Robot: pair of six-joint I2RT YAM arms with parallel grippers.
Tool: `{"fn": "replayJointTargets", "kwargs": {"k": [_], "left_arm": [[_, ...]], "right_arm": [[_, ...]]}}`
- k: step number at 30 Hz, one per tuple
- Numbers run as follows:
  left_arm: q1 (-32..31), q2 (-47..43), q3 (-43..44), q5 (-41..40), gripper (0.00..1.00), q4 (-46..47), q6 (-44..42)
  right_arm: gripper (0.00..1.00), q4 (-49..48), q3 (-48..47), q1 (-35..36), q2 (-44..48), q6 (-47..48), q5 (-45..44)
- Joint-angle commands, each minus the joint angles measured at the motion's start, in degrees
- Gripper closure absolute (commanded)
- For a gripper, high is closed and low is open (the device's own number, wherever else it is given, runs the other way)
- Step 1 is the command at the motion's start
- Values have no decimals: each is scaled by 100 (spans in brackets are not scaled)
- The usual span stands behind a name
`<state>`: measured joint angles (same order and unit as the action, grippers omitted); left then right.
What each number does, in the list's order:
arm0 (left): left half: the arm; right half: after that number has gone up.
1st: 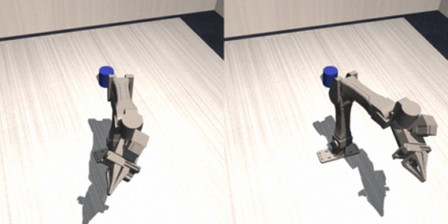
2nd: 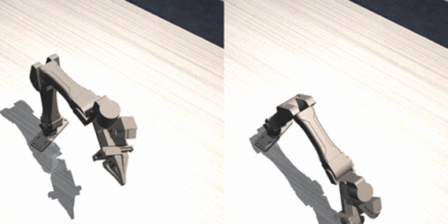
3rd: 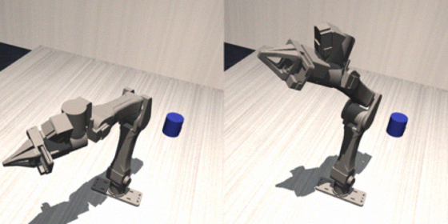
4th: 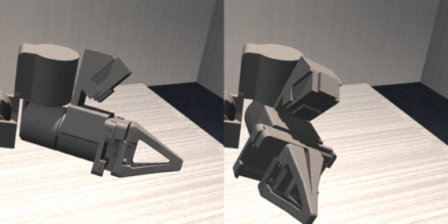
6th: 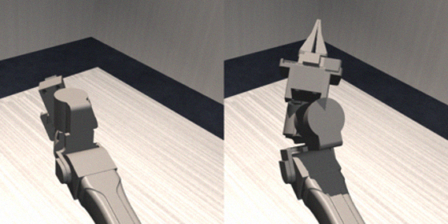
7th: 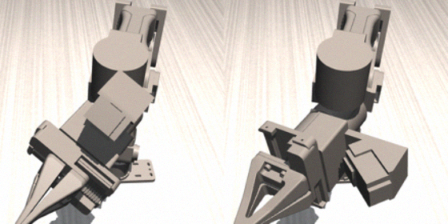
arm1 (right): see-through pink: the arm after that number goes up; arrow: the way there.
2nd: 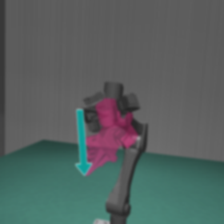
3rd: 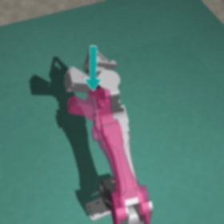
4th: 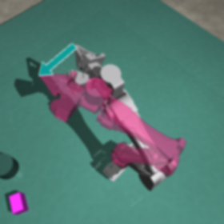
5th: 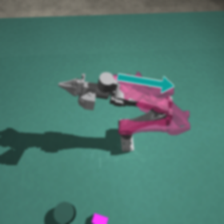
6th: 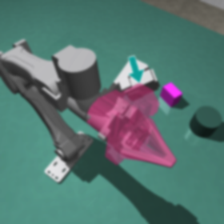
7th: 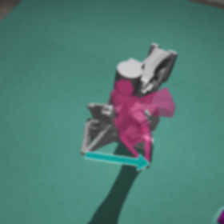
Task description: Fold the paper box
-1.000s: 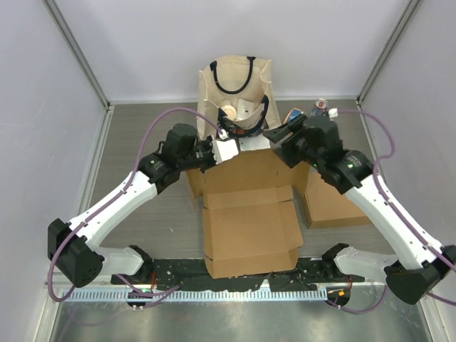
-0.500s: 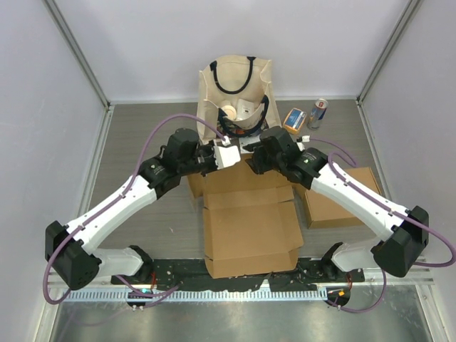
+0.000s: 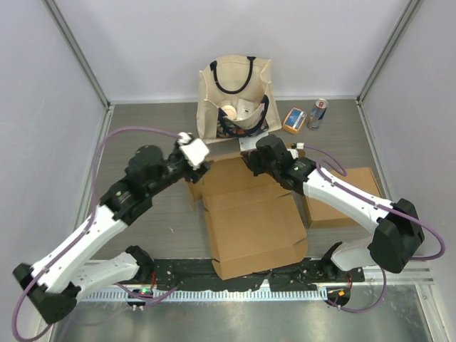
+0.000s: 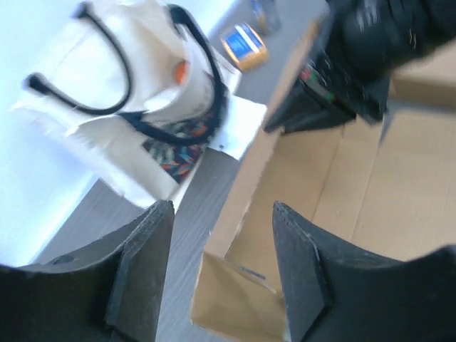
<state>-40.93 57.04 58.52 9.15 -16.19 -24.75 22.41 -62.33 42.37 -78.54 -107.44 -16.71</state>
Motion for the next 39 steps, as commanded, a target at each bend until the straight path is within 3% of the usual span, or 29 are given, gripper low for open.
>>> {"fn": "replayJointTargets", "kwargs": {"k": [1, 4, 5, 9, 11, 12, 14, 15, 17, 19, 21, 24, 32, 35, 39], "left_arm": [[-29, -1236, -200, -1754, 38, 774, 2225], [-21, -1905, -577, -3011, 35, 303, 3474], [-21, -2028, -735, -4077, 33, 170, 3912], [-21, -2355, -1473, -5422, 34, -1216, 6264], [-21, -2495, -1615, -5258, 43, -1379, 6710], [-21, -2600, -1886, -4386, 46, -1213, 6442], [-21, -3011, -2317, -3433, 47, -178, 6185], [-21, -3153, -2650, -3185, 42, 8, 6297], [-21, -3443, -2863, -3427, 36, -182, 7140], [-21, -3585, -3031, -3699, 37, -577, 7579], [-20, -3734, -2935, -3937, 43, -1068, 7669], [-21, -3814, -2672, -4246, 44, -1238, 7504], [-21, -2708, -1766, -4509, 36, -2028, 7705], [-12, -2434, -1625, -4300, 44, -1977, 7635], [-21, -2364, -1809, -3414, 54, -1406, 7625]], "right_arm": [[99, -1071, 168, 17, 32, 266, -403], [99, -2010, 720, 17, 181, 555, -447], [99, -2204, 1018, 26, 225, 662, -430], [99, -3136, 1626, 35, 427, 856, -403], [99, -3173, 1776, 35, 489, 777, -394], [99, -3112, 1794, 43, 533, 777, -438], [99, -3112, 1855, 26, 638, 812, -491], [99, -3199, 1890, 17, 682, 830, -491], [99, -3348, 1996, 17, 744, 952, -500], [99, -3629, 2057, -9, 753, 988, -483], [99, -4311, 2224, -27, 692, 1040, -421], [99, -4638, 2032, -10, 507, 1093, -613], [99, -5142, 1443, -53, -178, 1595, -1159], [99, -5343, 1556, -53, -398, 1630, -1212], [99, -5686, 1873, -53, -601, 1506, -1238]]}}
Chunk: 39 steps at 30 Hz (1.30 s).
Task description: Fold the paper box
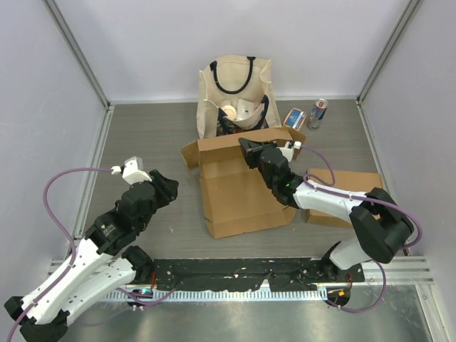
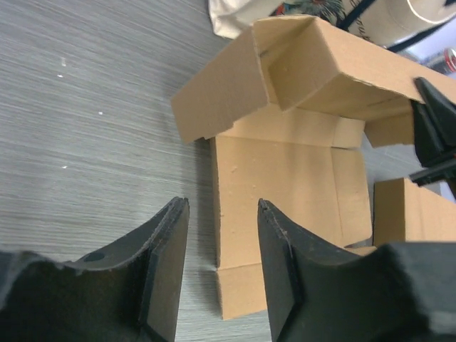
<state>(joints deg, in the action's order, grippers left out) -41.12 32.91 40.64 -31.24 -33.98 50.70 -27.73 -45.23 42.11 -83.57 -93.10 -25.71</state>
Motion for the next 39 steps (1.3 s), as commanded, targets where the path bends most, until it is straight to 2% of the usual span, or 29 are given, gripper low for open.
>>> {"fn": "replayJointTargets", "kwargs": {"k": [1, 4, 8, 11, 15, 18, 20, 24, 26, 30, 33, 35, 37, 39], "left_arm": [[-1, 84, -74, 855, 56, 461, 246], [-1, 233, -381, 1828, 60, 1260, 405], [8, 681, -733, 2289, 64, 2025, 626], [-1, 1295, -681, 2753, 66, 2535, 381], [-10, 2026, -496, 2668, 72, 2789, 72], [-10, 2255, -767, 2080, 79, 3168, 90], [-10, 2378, -874, 1642, 84, 2882, 273], [-10, 2668, -1242, 1104, 88, 3142, 528], [-1, 3053, -1269, 1199, 95, 3169, 871], [-10, 3634, -1261, 1692, 98, 3512, 933], [-10, 3749, -1269, 1219, 100, 2741, 1476], [-1, 3688, -1444, 1243, 100, 2790, 1575], [-10, 3364, -1576, 1305, 100, 2861, 1566], [-18, 2848, -1525, 1043, 100, 2381, 1514]], "right_arm": [[99, -655, 199, -27, -133, 81, -338], [99, -769, 409, -27, -168, 90, -373], [99, -813, 586, -71, -256, 64, -373], [99, -778, 603, -80, -291, 55, -373], [99, -787, 700, -141, -231, -15, -443], [99, -664, 665, -255, -151, -24, -382], [99, -577, 586, -273, -168, -111, -189], [99, -453, 533, -273, -133, -200, -74], [99, -505, 551, -273, -160, -244, -57], [99, -497, 533, -273, -160, -261, -30], [99, -497, 533, -273, -133, -253, -21], [99, -453, 524, -273, -107, -200, -21], [99, -427, 559, -273, -81, -217, -39], [99, -471, 586, -273, -46, -226, -48]]}}
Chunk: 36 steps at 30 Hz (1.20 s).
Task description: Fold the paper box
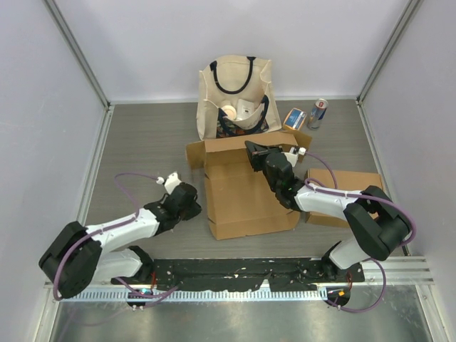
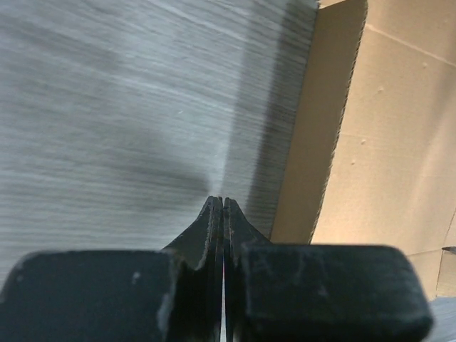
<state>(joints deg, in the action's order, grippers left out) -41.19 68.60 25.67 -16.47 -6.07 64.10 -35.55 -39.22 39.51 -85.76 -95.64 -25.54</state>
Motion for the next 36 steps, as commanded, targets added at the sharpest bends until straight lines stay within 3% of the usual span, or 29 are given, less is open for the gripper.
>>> {"fn": "replayJointTargets", "kwargs": {"k": [1, 3, 4, 5, 7, 9, 12, 13, 14, 18, 24, 31, 36], "left_arm": [[-12, -925, 77, -558, 99, -631, 130], [-12, -1478, 61, -578, 91, -582, -271], [-3, -1968, -104, -394, 80, -223, -440], [-3, -2138, -202, -183, 75, 590, -590], [14, -2158, -256, 529, 66, 1533, -810], [14, -1791, -54, 1124, 65, 1661, -951], [32, -693, 446, 1620, 72, 1617, -1329], [32, -455, 700, 1708, 82, 1426, -1373], [41, -44, 763, 1552, 85, 1032, -1347], [128, 364, 448, 901, 99, 1152, -997], [287, 470, -141, -215, 100, 625, 241], [498, 1068, -36, -225, 100, 422, 428], [498, 744, -570, -68, 100, 1141, 297]], "right_arm": [[99, 312, 2, -13, 173, 36, -56], [99, 312, 11, -13, 199, 36, -48], [99, 312, 20, -13, 191, 27, -48], [99, 312, 11, -22, 200, 27, -48], [99, 277, -6, -22, 191, -8, -4], [99, 277, -15, -13, 200, -25, 5], [99, 285, -50, -22, 243, -43, 49], [99, 285, -59, -13, 252, -52, 40], [99, 312, -59, -13, 287, -69, 58], [99, 373, -33, -13, 428, -34, 14], [99, 479, 20, -4, 507, 10, -13], [99, 356, 379, -4, 480, -52, 93], [99, 347, 845, -4, 542, 63, 40]]}}
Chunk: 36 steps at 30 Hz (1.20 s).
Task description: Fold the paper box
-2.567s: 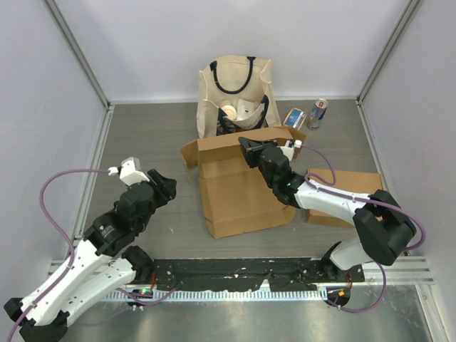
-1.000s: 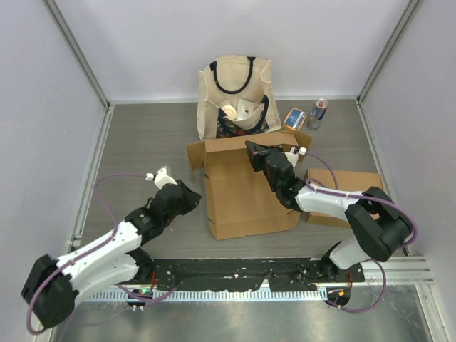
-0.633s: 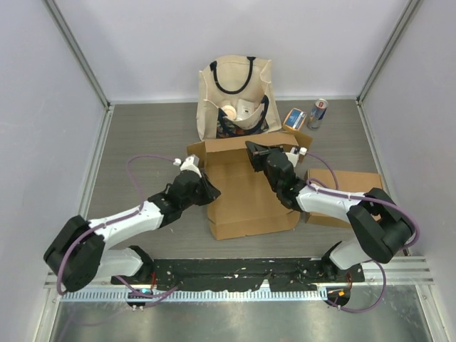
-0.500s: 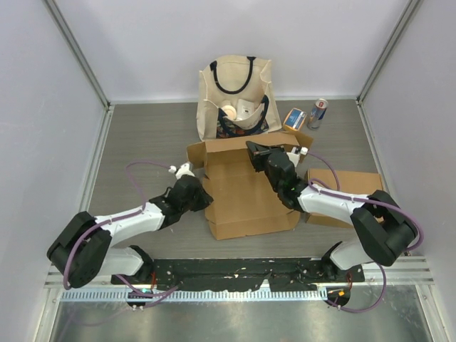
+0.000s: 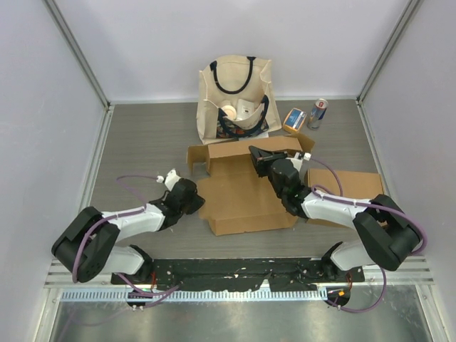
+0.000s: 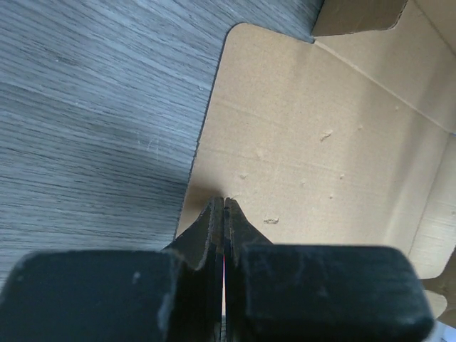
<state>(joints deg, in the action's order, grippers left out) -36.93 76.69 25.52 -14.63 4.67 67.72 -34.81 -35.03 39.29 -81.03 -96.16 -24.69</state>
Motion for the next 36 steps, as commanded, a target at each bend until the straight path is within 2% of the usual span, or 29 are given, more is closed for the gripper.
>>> {"fn": "replayJointTargets", "kwargs": {"k": [1, 3, 5, 6, 8, 9, 10, 11, 12, 14, 15, 17, 22, 25, 28, 29, 31, 32, 33, 36], "left_arm": [[72, -179, -652, -181, 100, 365, -119], [72, -495, -846, -128, 98, 596, -268], [72, -855, -847, -58, 90, 597, -549], [72, -987, -812, -5, 80, 588, -680], [72, -1303, -759, 118, 68, 518, -1057], [72, -1636, -637, 92, 59, 387, -1173], [72, -1848, -566, 23, 55, 38, -1261], [72, -2033, -461, -204, 51, -227, -1383], [72, -2339, -199, -389, 37, -812, -1454], [72, -2535, 162, -1098, 26, -1291, -1603], [72, -2588, 260, -1277, 23, -1510, -1674], [89, -2475, 444, -1445, 19, -1251, -2207], [159, -1035, 1349, -1911, 18, -1573, -2694], [212, -287, 1981, -1745, 23, -1513, -3045], [265, 266, 2281, -1754, 39, -1416, -3212], [282, 381, 2395, -1736, 57, -1425, -3282], [344, 618, 2824, -1675, 76, -1670, -3423], [353, 637, 2949, -1622, 94, -1906, -3459], [353, 637, 3046, -1543, 100, -1978, -3494], [353, 488, 3328, -1008, 100, -2268, -3485]], "right_arm": [[99, 255, 452, 18, 62, 80, -54], [99, 220, 471, 18, 44, 36, -106], [99, 290, 401, 18, 26, 53, -150], [99, 334, 296, 18, 9, 80, -150], [99, 413, 198, 18, -61, 97, -150], [99, 422, 137, 18, -96, 89, -142], [99, 431, 119, 18, -123, 19, -142], [99, 422, 110, 9, -141, 10, -133], [99, 405, 84, 9, -184, 1, -115], [99, 405, 66, 9, -193, -26, -115], [99, 405, 40, 9, -211, -34, -107], [99, 405, 31, 9, -237, -43, -89], [99, 396, -4, 9, -237, -78, -54], [99, 448, -13, 9, -193, -78, -71], [99, 466, -13, 9, -185, -70, -89], [99, 475, -22, 9, -193, -70, -89], [99, 484, -22, 9, -185, -78, -80], [99, 484, -22, 9, -185, -70, -89], [99, 501, -22, 9, -185, -61, -98], [99, 501, -31, 9, -246, -35, -89]]}}
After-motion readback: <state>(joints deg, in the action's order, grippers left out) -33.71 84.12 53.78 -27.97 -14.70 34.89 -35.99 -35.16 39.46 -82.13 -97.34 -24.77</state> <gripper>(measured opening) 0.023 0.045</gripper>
